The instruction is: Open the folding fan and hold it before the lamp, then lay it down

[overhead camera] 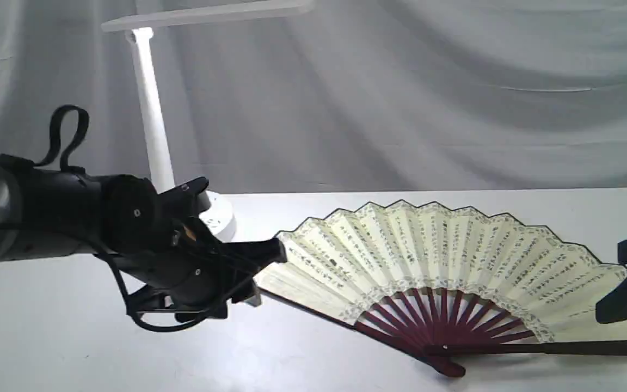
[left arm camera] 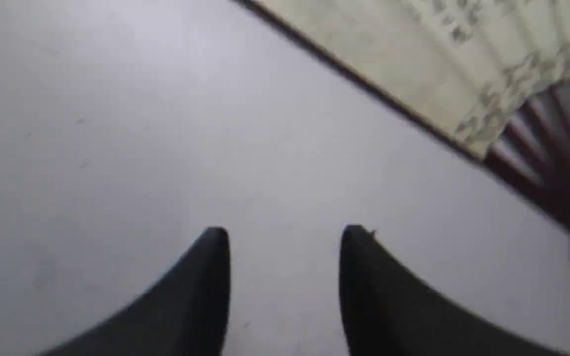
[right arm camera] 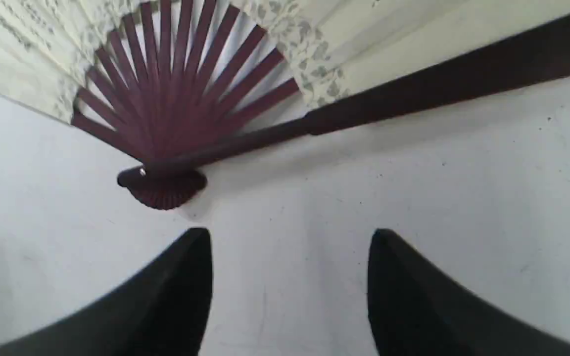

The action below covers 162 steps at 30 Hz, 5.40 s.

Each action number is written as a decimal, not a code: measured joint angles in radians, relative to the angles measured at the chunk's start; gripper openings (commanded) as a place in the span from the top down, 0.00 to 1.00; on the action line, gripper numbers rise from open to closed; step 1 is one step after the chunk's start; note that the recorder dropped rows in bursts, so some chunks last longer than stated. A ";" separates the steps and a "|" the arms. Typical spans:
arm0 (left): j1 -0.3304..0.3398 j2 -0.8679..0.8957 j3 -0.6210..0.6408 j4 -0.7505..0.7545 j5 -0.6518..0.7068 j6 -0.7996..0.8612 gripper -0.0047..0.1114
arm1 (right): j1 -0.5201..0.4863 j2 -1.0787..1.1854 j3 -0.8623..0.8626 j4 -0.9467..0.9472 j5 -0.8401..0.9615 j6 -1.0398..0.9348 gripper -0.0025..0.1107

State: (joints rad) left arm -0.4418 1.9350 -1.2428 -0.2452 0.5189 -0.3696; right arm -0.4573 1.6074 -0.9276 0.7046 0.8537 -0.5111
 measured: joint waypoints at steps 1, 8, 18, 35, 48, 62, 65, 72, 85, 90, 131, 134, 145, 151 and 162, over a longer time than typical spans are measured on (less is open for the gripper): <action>0.012 -0.005 -0.007 0.023 0.049 0.011 0.78 | 0.019 -0.010 -0.004 -0.038 0.000 0.025 0.55; 0.079 -0.077 -0.032 0.142 0.379 0.144 0.96 | 0.177 -0.056 -0.032 -0.314 -0.017 0.159 0.64; 0.222 -0.258 0.030 0.172 0.508 0.306 0.96 | 0.257 -0.056 -0.033 -0.523 -0.021 0.272 0.78; 0.440 -0.334 0.187 0.194 0.344 0.328 0.96 | 0.258 -0.056 -0.033 -0.752 -0.062 0.454 0.98; 0.442 -0.405 0.187 0.185 0.352 0.370 0.96 | 0.258 -0.083 -0.033 -0.654 -0.056 0.388 0.98; 0.441 -0.926 0.282 0.183 0.289 0.370 0.96 | 0.337 -0.584 -0.033 -0.687 0.005 0.388 0.98; 0.441 -1.072 0.294 0.183 0.286 0.370 0.96 | 0.337 -0.719 -0.033 -0.687 0.022 0.388 0.98; 0.441 -1.354 0.299 0.185 0.331 0.370 0.96 | 0.337 -1.014 -0.033 -0.687 0.110 0.405 0.98; 0.441 -1.808 0.299 0.160 0.423 0.370 0.96 | 0.337 -1.528 -0.034 -0.705 0.305 0.454 0.98; 0.441 -1.924 0.300 0.160 0.446 0.370 0.96 | 0.337 -1.606 -0.035 -0.705 0.336 0.460 0.98; 0.441 -1.932 1.238 0.218 -0.417 0.405 0.96 | 0.337 -1.603 0.921 -0.714 -0.637 0.424 0.98; 0.441 -1.932 1.238 0.280 -0.394 0.409 0.96 | 0.337 -1.603 0.924 -0.738 -0.623 0.415 0.98; 0.441 -1.932 1.238 0.262 -0.359 0.403 0.96 | 0.337 -1.603 0.924 -0.714 -0.629 0.415 0.98; 0.441 -1.932 1.238 0.260 -0.359 0.403 0.96 | 0.337 -1.603 0.924 -0.714 -0.629 0.415 0.98; 0.441 -1.932 1.238 0.260 -0.359 0.403 0.96 | 0.340 -1.603 0.924 -0.712 -0.629 0.415 0.98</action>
State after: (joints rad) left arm -0.0008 0.0033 -0.0050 0.0149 0.1600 0.0337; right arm -0.1178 0.0044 -0.0038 -0.0073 0.2242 -0.0959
